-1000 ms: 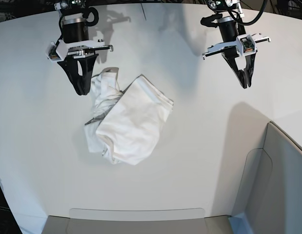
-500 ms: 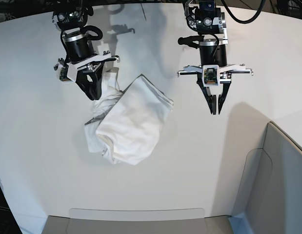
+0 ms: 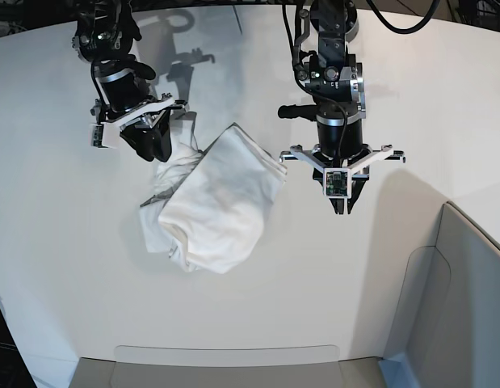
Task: Layout the t-shirt on the table in an organized manner, then fold the t-shirt properly
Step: 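Lower both grippers toward the crumpled white t-shirt, then grasp the t-shirt edge with the right gripper and lift it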
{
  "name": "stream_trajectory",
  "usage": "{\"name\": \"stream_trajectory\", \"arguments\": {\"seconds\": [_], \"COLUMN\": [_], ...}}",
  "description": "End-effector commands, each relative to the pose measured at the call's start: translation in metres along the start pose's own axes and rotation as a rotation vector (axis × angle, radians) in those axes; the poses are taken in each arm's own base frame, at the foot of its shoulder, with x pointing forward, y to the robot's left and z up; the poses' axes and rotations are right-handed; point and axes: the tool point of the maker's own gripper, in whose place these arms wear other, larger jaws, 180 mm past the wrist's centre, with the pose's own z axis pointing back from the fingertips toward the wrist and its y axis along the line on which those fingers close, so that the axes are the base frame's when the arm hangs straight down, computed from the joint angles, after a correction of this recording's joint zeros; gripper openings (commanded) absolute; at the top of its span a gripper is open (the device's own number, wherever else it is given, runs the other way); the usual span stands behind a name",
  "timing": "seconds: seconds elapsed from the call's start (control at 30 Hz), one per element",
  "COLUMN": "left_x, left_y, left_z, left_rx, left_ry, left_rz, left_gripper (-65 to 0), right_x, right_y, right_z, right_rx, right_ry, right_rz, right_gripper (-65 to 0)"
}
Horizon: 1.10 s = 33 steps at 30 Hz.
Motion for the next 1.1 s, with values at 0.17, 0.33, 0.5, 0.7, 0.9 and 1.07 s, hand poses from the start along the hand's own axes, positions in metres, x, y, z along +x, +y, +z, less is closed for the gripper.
{"name": "stream_trajectory", "arguments": {"seconds": [0.17, 0.33, 0.5, 0.7, 0.9, 1.07], "left_x": [0.003, -0.001, -0.002, -0.003, -0.003, -0.004], "left_y": [0.014, 0.022, 0.022, 0.016, 0.019, 0.019], "left_z": [-0.009, -0.013, -0.014, -0.012, -0.012, -0.012], "left_rx": [0.034, 0.041, 0.04, 0.034, 0.044, 0.044], "left_ry": [0.073, 0.102, 0.105, 0.109, 0.112, 0.113], "left_rz": [-0.015, -0.047, -0.047, -0.025, -0.026, -0.026], "left_gripper": [-57.9, -57.6, -49.2, -43.1, -43.1, -43.1], "right_x": [-0.001, 0.004, 0.024, 0.044, 0.04, 0.03], "right_y": [0.018, 0.008, -0.005, -0.017, -0.026, -0.033], "right_z": [-0.002, -0.007, -0.018, -0.031, -0.051, -0.07], "right_rx": [0.047, 0.019, 0.011, 0.003, -0.003, 0.009], "right_ry": [0.028, 0.053, 0.095, 0.202, 0.264, 0.314], "right_rz": [-0.008, -0.027, 0.047, 0.17, 0.145, 0.132], "right_gripper": [-46.3, -46.2, -36.3, -32.1, -32.1, -32.1]}}
